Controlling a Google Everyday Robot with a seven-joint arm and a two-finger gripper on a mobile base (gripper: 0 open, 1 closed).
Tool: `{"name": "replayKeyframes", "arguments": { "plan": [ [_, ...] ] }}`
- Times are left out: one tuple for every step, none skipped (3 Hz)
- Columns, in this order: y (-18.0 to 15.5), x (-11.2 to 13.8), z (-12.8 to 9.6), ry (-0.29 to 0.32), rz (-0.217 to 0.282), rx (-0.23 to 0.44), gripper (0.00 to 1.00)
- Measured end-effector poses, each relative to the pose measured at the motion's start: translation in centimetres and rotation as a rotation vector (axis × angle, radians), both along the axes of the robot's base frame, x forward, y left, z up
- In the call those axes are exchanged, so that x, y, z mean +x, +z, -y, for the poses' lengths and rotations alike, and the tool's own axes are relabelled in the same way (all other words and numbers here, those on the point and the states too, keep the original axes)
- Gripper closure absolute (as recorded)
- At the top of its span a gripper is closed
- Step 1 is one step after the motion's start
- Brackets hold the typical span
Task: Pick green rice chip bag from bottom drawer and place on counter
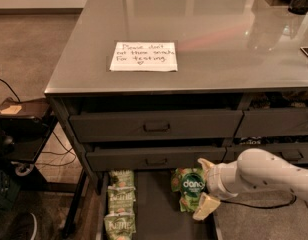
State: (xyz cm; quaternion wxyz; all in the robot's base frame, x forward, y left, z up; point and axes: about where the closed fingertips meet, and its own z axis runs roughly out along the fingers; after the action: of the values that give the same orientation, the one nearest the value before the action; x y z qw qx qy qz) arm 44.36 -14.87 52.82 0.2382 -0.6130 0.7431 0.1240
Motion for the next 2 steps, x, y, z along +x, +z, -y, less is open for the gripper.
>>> {"name": "replayKeyframes", "arguments": {
  "plan": [
    [-5.72,1.21,-0.58,-0.005,-0.006,0.049,0.00],
    [-5.72,1.21,-0.57,-0.005,-0.005,0.049,0.00]
  ]
}}
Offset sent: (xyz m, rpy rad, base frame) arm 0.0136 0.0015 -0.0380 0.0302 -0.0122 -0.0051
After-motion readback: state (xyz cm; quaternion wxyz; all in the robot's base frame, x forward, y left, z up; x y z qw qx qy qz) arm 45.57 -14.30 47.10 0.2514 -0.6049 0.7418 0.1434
